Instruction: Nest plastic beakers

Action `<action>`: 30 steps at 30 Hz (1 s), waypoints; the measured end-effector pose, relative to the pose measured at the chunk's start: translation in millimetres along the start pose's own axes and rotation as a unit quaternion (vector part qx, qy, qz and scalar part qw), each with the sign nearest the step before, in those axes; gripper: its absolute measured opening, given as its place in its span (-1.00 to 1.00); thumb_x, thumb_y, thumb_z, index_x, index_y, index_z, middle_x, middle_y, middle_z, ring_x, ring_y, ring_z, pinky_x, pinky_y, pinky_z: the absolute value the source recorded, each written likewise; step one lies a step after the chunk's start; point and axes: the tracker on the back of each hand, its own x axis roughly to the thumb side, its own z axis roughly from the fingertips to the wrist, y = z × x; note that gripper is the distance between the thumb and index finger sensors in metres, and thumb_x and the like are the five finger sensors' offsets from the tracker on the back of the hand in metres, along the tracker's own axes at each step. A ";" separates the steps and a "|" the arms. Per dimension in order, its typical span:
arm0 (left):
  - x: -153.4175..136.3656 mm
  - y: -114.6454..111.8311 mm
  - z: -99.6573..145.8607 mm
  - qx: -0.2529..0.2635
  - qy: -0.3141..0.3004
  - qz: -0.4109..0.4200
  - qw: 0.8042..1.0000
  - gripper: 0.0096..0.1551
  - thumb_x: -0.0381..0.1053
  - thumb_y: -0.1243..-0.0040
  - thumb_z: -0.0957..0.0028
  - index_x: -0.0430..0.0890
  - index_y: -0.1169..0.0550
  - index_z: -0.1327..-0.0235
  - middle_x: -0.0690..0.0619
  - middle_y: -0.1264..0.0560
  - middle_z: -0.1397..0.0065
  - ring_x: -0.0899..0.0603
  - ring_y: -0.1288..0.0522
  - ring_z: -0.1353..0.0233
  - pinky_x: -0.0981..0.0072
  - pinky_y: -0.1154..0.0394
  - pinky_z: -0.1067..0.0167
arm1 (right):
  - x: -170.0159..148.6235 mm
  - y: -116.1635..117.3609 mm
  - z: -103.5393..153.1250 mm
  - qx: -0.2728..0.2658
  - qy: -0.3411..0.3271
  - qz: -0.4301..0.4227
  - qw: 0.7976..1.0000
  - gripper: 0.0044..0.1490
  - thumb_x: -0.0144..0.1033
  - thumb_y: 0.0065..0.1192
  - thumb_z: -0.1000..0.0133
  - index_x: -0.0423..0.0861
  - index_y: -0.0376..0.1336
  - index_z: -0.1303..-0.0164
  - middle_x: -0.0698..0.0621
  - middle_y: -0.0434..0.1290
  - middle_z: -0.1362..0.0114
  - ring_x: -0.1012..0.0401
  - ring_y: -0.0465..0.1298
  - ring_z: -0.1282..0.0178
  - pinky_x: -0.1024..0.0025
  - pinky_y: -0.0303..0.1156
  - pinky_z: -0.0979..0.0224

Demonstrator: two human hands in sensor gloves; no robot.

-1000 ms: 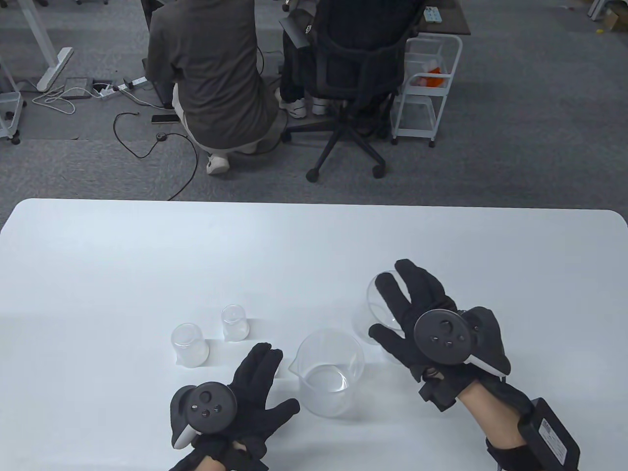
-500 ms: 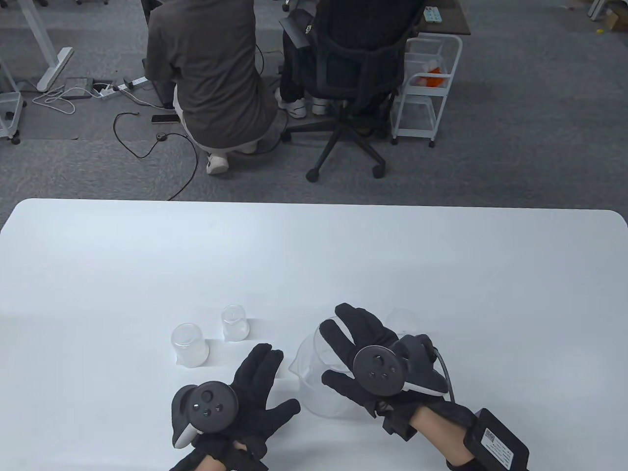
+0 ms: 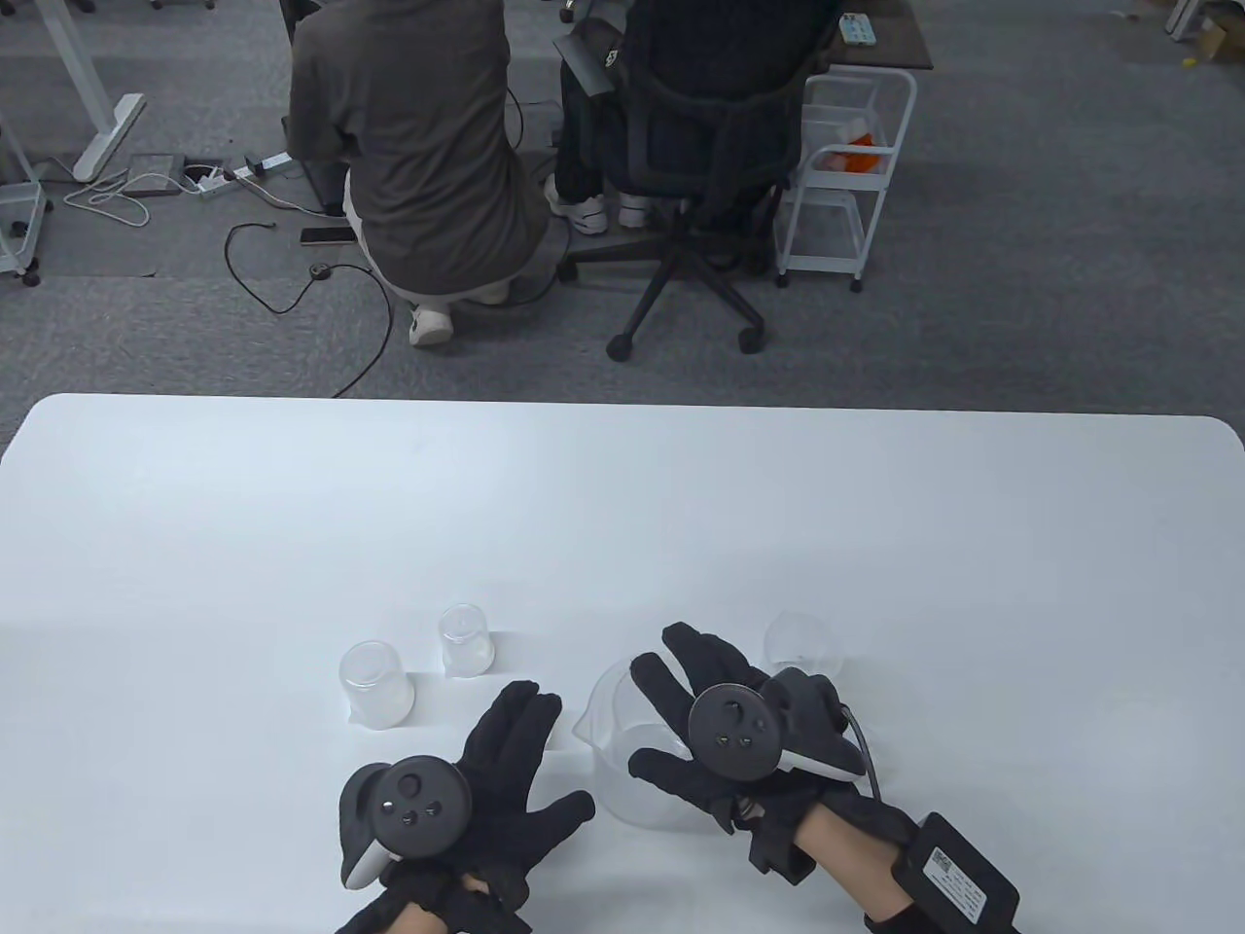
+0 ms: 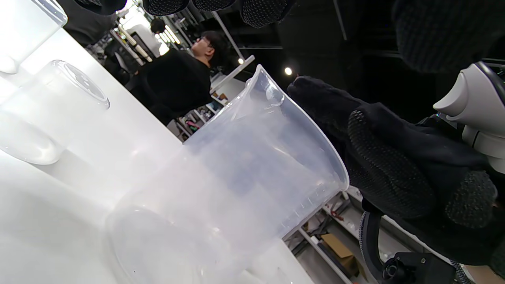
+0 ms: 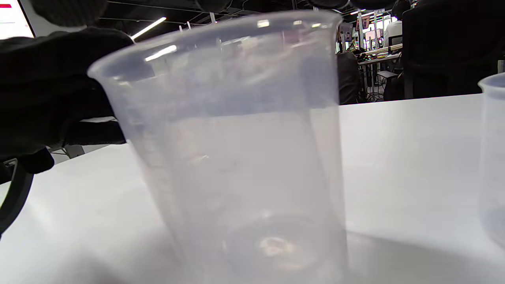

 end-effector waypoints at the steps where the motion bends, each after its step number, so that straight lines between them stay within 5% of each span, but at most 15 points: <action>1: -0.1 0.0 0.0 0.000 0.000 0.001 1.000 0.16 0.53 -0.08 0.12 -0.18 -0.11 -0.53 -0.28 0.09 -0.61 -0.53 -0.01 -0.60 -0.46 -0.15 -0.38 | -0.8 -3.8 1.4 -0.009 0.002 -0.002 1.000 0.07 0.34 0.09 -0.03 -0.09 -0.08 -0.56 -0.34 -0.19 -0.71 -0.32 -0.01 -0.61 -0.24 0.07 -0.49; 14: -1.1 2.1 0.9 0.009 -0.002 0.010 1.000 0.16 0.53 -0.09 0.12 -0.18 -0.11 -0.53 -0.28 0.08 -0.61 -0.53 -0.01 -0.60 -0.46 -0.15 -0.38 | -73.2 -40.8 9.8 -0.063 0.163 -0.023 0.984 0.01 0.27 0.12 -0.05 -0.07 -0.05 -0.55 -0.29 -0.12 -0.72 -0.29 0.01 -0.64 -0.27 0.04 -0.53; 21: -1.2 0.5 0.8 0.003 -0.002 0.007 1.000 0.16 0.53 -0.08 0.12 -0.18 -0.11 -0.53 -0.28 0.08 -0.61 -0.53 -0.01 -0.60 -0.46 -0.15 -0.38 | -113.8 -21.6 5.6 -0.015 0.254 -0.038 0.966 0.03 0.26 0.13 -0.05 -0.08 -0.08 -0.56 -0.29 -0.16 -0.73 -0.30 -0.05 -0.66 -0.30 -0.01 -0.54; 30: -0.2 -2.2 0.6 -0.009 -0.003 -0.004 1.000 0.16 0.53 -0.08 0.12 -0.18 -0.11 -0.52 -0.28 0.08 -0.61 -0.53 -0.01 -0.60 -0.46 -0.15 -0.38 | -125.2 13.1 -11.6 0.090 0.306 -0.012 0.948 0.10 0.24 0.16 -0.04 -0.06 -0.23 -0.56 -0.26 -0.28 -0.72 -0.31 -0.16 -0.67 -0.30 -0.02 -0.55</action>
